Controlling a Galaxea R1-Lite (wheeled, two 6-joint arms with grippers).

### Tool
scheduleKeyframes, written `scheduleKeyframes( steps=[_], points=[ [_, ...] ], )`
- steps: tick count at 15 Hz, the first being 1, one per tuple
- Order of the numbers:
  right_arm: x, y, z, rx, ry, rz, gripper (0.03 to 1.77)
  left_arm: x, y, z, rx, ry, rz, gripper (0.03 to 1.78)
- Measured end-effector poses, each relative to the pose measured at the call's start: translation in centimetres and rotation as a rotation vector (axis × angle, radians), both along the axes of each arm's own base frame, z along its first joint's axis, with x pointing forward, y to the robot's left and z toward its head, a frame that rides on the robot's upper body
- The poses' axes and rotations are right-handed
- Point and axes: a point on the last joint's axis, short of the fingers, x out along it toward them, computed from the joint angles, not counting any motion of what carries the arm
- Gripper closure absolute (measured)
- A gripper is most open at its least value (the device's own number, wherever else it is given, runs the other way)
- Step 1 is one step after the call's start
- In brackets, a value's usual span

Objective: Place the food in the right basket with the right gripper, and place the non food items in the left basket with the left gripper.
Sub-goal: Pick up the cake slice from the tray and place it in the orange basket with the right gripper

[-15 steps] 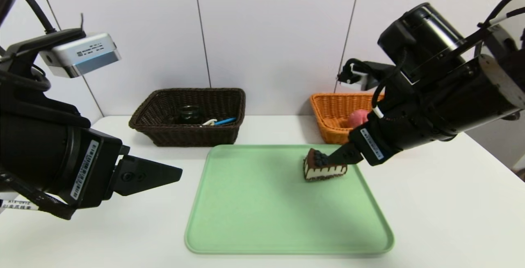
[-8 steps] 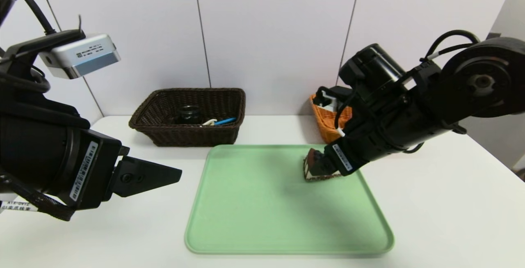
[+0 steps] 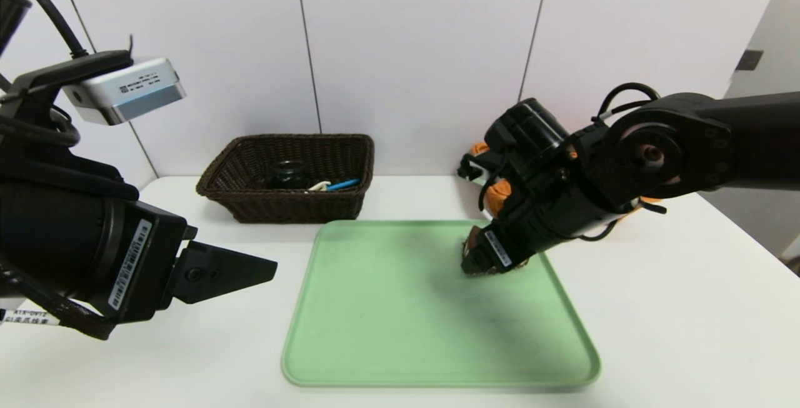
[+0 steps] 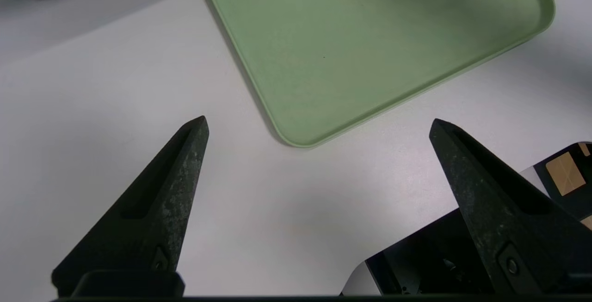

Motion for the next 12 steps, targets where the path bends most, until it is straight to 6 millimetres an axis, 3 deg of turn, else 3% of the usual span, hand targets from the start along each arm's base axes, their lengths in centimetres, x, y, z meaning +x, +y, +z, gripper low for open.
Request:
scheduleKeyframes(
  steps=[12],
  points=[
    [2.3, 0.6, -2.2, -0.002, -0.034, -0.038, 0.11, -0.1, 0.1, 0.0, 0.000, 0.000, 0.000, 0.12]
  ],
)
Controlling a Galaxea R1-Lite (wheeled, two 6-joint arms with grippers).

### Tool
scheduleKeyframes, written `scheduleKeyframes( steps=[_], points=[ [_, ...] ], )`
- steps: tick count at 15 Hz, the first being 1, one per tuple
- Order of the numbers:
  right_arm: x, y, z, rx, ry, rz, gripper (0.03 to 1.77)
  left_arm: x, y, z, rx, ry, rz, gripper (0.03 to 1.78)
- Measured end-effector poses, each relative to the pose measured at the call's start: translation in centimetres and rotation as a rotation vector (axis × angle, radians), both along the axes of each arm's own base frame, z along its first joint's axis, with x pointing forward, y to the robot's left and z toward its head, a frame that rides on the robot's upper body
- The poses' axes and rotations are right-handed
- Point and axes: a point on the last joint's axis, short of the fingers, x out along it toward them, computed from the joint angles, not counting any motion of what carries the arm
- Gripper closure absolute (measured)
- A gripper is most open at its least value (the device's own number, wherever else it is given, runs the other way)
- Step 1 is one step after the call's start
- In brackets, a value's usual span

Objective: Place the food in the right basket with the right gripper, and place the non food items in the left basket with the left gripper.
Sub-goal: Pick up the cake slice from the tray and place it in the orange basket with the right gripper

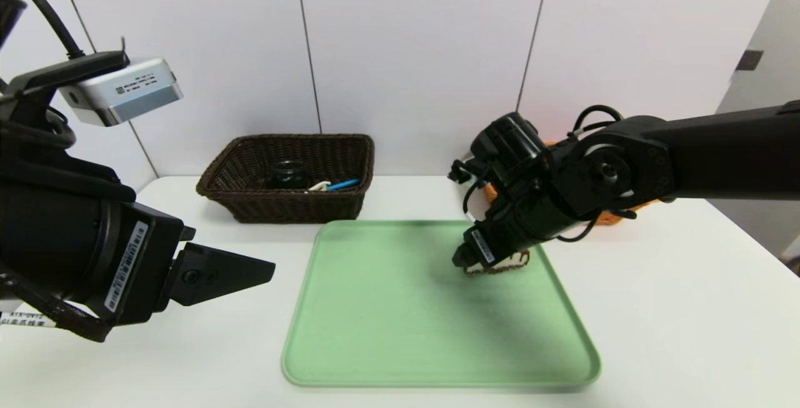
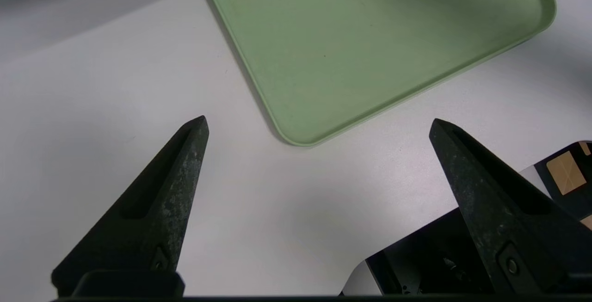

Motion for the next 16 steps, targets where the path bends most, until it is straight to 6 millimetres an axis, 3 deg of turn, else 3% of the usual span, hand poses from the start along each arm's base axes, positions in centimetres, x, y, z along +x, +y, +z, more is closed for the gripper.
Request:
scheduleKeyframes(
  steps=[16],
  points=[
    [1.1, -0.4, -2.6, -0.023, 0.032, -0.027, 0.10, -0.2, 0.2, -0.3, 0.004, 0.005, 0.000, 0.12]
  ],
)
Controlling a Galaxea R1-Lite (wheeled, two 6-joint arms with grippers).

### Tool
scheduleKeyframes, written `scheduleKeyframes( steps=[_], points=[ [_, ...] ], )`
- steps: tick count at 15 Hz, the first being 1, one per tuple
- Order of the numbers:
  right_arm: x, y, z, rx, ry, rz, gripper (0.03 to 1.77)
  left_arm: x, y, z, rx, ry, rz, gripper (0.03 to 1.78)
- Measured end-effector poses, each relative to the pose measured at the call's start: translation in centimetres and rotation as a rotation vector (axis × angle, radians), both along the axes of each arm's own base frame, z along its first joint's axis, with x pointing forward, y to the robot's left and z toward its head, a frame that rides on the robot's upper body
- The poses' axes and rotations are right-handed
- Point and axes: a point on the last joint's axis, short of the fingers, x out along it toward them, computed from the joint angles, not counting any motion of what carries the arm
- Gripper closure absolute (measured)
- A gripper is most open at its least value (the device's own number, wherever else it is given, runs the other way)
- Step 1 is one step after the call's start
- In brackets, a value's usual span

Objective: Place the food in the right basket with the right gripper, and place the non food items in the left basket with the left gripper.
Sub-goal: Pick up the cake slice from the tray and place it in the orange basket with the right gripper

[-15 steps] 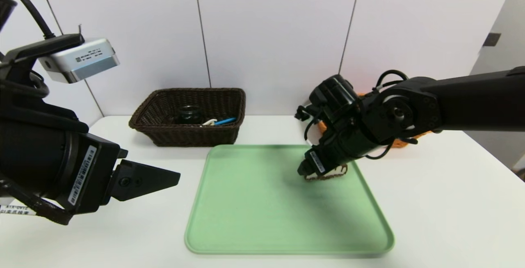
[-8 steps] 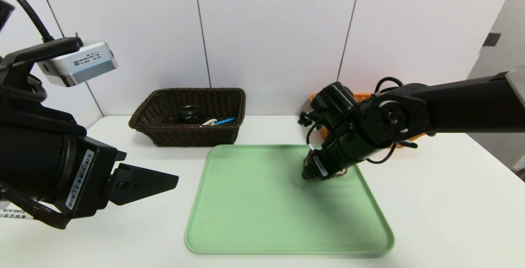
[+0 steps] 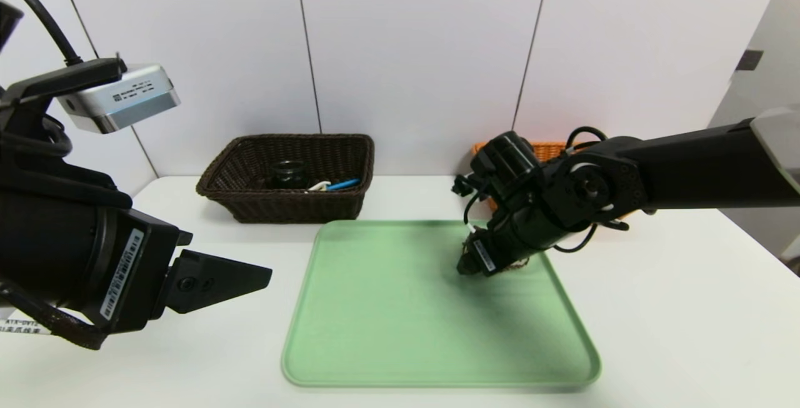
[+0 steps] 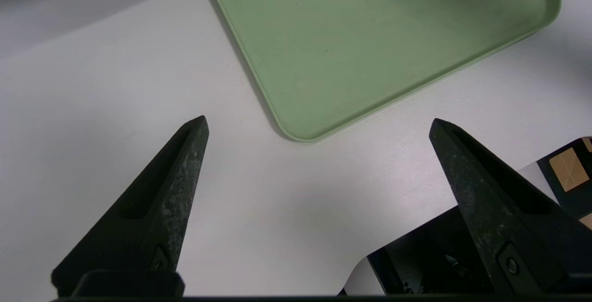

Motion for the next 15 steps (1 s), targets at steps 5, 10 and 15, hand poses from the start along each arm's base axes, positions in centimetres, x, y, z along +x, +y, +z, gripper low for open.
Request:
scheduleKeyframes(
  steps=[5, 10, 15],
  points=[
    [0.0, 0.0, -0.3, -0.006, 0.009, 0.000, 0.67, 0.0, 0.0, 0.0, 0.000, -0.001, 0.001, 0.12],
    [-0.4, -0.1, 0.3, 0.001, 0.002, 0.004, 1.02, 0.0, 0.0, 0.0, 0.000, -0.001, 0.001, 0.12],
    [-2.5, -0.5, 4.4, 0.073, -0.088, 0.040, 1.02, -0.1, 0.1, 0.0, -0.001, -0.002, 0.001, 0.12]
  ],
)
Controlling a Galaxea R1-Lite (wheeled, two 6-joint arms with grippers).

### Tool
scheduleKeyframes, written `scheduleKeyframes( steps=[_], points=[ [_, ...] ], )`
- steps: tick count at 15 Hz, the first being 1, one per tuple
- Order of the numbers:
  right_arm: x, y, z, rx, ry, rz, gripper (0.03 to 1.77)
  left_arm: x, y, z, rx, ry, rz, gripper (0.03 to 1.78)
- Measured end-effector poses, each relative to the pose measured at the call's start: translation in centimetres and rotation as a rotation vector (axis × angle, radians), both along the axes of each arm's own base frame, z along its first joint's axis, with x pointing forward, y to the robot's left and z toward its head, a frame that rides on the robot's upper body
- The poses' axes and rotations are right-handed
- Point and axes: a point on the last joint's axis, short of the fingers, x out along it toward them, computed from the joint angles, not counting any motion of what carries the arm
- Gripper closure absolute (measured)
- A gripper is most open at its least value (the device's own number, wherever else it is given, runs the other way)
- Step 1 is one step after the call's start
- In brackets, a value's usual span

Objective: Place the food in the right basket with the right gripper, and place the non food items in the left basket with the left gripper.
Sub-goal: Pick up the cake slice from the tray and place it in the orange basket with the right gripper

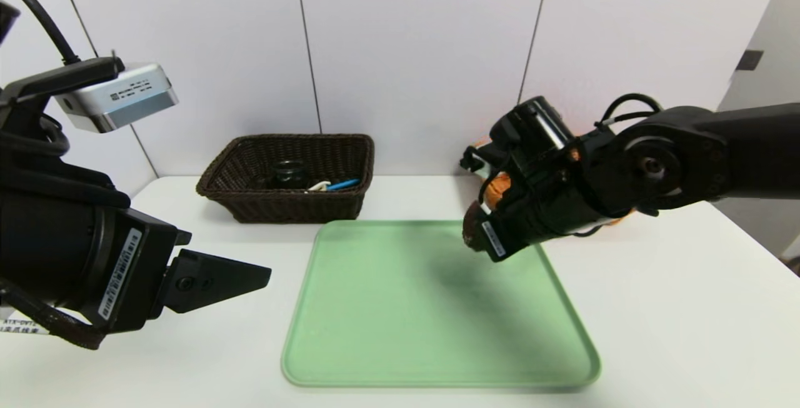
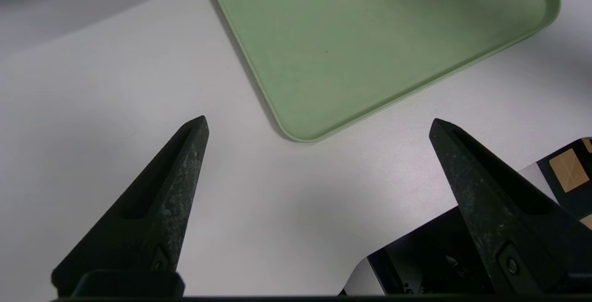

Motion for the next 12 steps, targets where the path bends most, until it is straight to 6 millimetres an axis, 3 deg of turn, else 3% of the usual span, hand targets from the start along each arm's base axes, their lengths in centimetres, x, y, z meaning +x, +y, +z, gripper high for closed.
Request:
scheduleKeyframes(
  steps=[4, 6, 8, 12],
  points=[
    [-1.8, -0.9, 3.8, 0.077, -0.107, 0.005, 1.05, 0.1, -0.1, 0.1, -0.006, -0.008, -0.002, 0.12],
    [-1.6, -1.4, 5.4, 0.130, -0.205, -0.020, 1.05, 0.1, -0.1, 0.1, -0.008, -0.011, -0.002, 0.12],
    [-0.7, -2.3, 6.4, 0.167, -0.285, -0.061, 1.05, 0.1, -0.1, 0.1, -0.009, -0.011, -0.002, 0.12],
    [2.7, -5.1, 6.3, 0.154, -0.317, -0.188, 1.06, 0.1, -0.1, 0.1, -0.009, -0.011, -0.002, 0.12]
  ],
)
